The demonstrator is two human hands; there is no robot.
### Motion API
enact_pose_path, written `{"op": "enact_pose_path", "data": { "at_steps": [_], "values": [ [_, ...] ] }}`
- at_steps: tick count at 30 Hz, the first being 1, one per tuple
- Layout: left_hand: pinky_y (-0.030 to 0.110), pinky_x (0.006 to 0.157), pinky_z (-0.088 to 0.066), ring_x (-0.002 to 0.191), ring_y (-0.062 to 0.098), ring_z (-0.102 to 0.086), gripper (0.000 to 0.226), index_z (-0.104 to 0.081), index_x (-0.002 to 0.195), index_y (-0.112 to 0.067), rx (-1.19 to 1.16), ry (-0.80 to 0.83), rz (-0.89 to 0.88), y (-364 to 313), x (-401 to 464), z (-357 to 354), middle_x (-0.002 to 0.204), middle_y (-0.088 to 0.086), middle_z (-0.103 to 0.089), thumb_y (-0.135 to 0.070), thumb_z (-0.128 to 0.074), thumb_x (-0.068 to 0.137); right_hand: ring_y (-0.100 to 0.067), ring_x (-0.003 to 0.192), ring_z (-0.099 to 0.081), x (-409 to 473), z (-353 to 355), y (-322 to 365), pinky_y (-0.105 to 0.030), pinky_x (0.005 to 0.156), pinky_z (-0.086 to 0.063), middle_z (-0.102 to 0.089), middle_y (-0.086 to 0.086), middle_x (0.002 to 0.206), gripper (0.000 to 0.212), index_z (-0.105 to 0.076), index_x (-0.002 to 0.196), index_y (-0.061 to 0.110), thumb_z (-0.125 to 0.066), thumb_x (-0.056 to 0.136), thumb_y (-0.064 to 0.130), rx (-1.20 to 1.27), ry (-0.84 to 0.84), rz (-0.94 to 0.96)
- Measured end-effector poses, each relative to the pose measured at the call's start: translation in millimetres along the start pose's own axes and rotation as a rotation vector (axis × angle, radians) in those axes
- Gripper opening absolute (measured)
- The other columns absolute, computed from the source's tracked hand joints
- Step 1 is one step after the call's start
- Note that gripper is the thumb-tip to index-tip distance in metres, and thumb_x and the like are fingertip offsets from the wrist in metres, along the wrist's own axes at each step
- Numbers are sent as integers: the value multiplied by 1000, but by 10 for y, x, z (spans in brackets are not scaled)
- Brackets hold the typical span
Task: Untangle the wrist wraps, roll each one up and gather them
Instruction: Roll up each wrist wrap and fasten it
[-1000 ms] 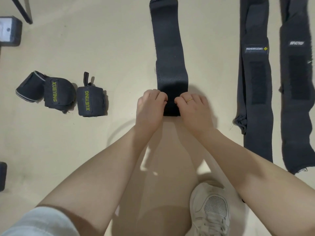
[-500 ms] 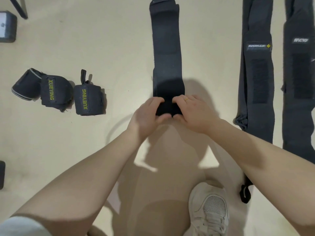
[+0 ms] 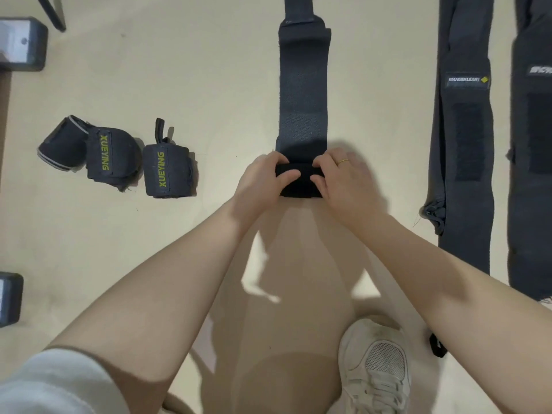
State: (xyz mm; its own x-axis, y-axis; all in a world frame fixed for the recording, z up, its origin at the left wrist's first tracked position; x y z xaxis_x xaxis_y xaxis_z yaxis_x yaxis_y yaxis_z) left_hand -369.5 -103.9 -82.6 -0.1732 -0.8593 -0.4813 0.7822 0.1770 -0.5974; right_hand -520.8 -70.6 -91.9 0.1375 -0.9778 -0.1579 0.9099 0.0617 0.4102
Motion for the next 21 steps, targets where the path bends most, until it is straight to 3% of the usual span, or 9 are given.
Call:
{"op": "enact_pose_path", "data": {
  "at_steps": [3,5,7,9,13,16,18,21],
  "values": [
    [21,76,-35,90,14,-48,33,-55,119,-14,-16,-3,97,18,76,-40,117,0,-40,-36,-52,95,-38,103,-56,-53,-54,-13,-46,82,-45,-58,-18,120,51,-59,117,-1,-72,79,31,-61,60,60],
    [24,75,-36,87,15,-47,37,-53,120,-12,-7,-34,134,33,97,-62,120,3,-44,-38,-53,94,-37,103,-60,-45,-61,-62,-45,82,-48,-59,-19,120,70,-57,121,-2,-83,65,32,-163,102,112],
    [25,72,-34,86,16,-47,37,-51,114,-9,-3,-94,151,50,97,-85,115,5,-51,-39,-55,93,-35,106,-58,-8,-40,-70,-42,87,-45,-56,-17,125,70,-51,127,0,-79,72,30,-242,145,131],
    [26,71,-34,87,18,-49,35,-50,110,-10,-1,-138,166,53,83,-93,111,5,-54,-40,-54,92,-32,110,-52,49,-7,-25,-37,90,-38,-48,-13,129,57,-40,133,4,-62,88,31,-230,235,135],
    [27,73,-38,92,18,-53,36,-53,112,-11,11,-168,170,113,-26,-38,112,4,-57,-39,-54,90,-27,94,-55,67,58,178,-32,77,-36,-54,-8,106,39,-49,107,8,-50,93,45,-169,339,146],
    [30,81,-42,103,22,-53,41,-54,116,-12,-27,-138,134,263,-209,52,111,4,-58,-32,-62,82,-21,69,-54,-26,-64,445,-30,59,-36,-56,-1,79,40,-43,74,15,-49,91,50,-27,421,8],
    [30,90,-40,113,26,-47,51,-51,123,-11,-27,-95,110,397,-357,130,118,6,-54,-28,-65,77,-18,57,-47,-118,-199,707,-30,49,-32,-46,2,63,44,-36,62,17,-49,93,47,101,465,-105],
    [17,104,-25,132,20,-31,73,-40,136,-9,-71,-30,49,599,-577,268,140,7,-37,-23,-69,71,-19,61,-46,-207,-400,1084,-29,53,-36,-43,1,62,36,-37,62,16,-48,94,27,339,589,-286]
  ]
}}
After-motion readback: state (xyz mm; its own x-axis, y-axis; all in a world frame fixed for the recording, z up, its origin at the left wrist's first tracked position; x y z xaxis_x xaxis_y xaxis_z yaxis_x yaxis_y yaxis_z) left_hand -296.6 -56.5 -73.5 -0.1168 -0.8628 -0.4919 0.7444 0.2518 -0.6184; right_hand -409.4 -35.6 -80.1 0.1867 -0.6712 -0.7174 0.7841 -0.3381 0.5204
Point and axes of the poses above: each hand's wrist, its own x-axis towards the middle knuckle, its own z-axis out of the back of the hand, y = z × x, the point moved 2 cm from there along x, towards the middle knuckle
